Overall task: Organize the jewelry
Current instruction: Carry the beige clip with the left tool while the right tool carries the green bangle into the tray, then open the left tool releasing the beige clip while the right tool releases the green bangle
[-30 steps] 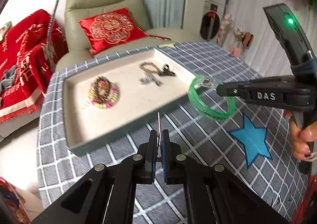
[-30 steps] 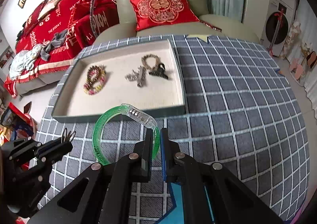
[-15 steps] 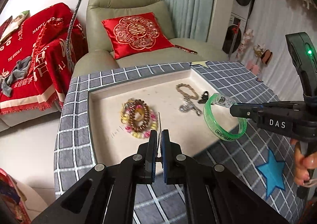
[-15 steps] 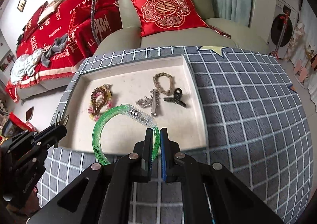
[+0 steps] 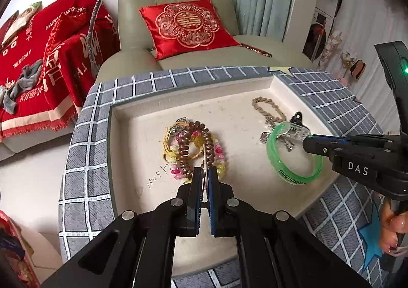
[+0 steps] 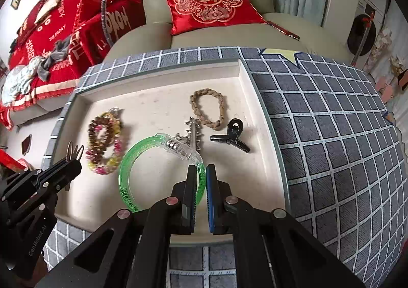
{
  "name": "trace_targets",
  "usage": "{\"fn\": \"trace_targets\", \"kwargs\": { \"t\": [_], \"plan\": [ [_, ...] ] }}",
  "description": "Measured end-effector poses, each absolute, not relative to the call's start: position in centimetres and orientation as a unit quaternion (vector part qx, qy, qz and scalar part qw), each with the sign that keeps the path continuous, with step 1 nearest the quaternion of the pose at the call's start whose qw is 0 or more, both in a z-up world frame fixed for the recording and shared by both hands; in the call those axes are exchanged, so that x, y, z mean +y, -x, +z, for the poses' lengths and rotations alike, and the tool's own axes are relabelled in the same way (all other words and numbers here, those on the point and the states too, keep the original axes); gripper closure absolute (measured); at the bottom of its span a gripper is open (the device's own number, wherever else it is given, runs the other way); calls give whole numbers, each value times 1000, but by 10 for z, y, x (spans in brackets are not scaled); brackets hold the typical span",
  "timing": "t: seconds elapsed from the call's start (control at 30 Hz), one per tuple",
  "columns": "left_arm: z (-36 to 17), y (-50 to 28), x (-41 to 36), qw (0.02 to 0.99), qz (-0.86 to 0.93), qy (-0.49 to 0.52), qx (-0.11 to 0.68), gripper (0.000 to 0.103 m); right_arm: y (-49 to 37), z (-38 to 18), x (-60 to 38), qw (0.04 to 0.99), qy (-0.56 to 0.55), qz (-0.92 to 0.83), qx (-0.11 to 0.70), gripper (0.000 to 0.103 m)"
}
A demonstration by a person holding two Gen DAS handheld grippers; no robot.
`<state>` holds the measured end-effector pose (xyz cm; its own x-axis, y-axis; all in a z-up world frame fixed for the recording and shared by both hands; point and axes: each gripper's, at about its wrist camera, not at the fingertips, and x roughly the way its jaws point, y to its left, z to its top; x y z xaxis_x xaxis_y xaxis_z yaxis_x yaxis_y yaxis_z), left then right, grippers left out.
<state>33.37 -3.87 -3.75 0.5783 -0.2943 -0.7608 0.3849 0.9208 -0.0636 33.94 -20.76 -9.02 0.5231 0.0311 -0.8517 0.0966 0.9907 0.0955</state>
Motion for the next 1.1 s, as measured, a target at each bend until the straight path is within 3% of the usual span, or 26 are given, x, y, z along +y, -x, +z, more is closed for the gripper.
{"fn": "trace_targets", "kwargs": {
  "t": [0.57, 0.67, 0.73, 1.1],
  "plan": [
    [-57, -338, -49, 887, -154, -96, 424, 83, -346, -109, -204, 864, -48, -22, 501, 93],
    [-56, -336, -50, 889, -148, -103, 421, 83, -344, -107, -204, 865, -54, -19, 498, 76],
    [-55, -335, -50, 891, -145, -104, 418, 83, -341, -102, -204, 870, -58, -17, 489, 49],
    [-34, -327, -46, 906, -129, -97, 391, 83, -315, -68, -215, 892, -89, -21, 442, 47]
  ]
}}
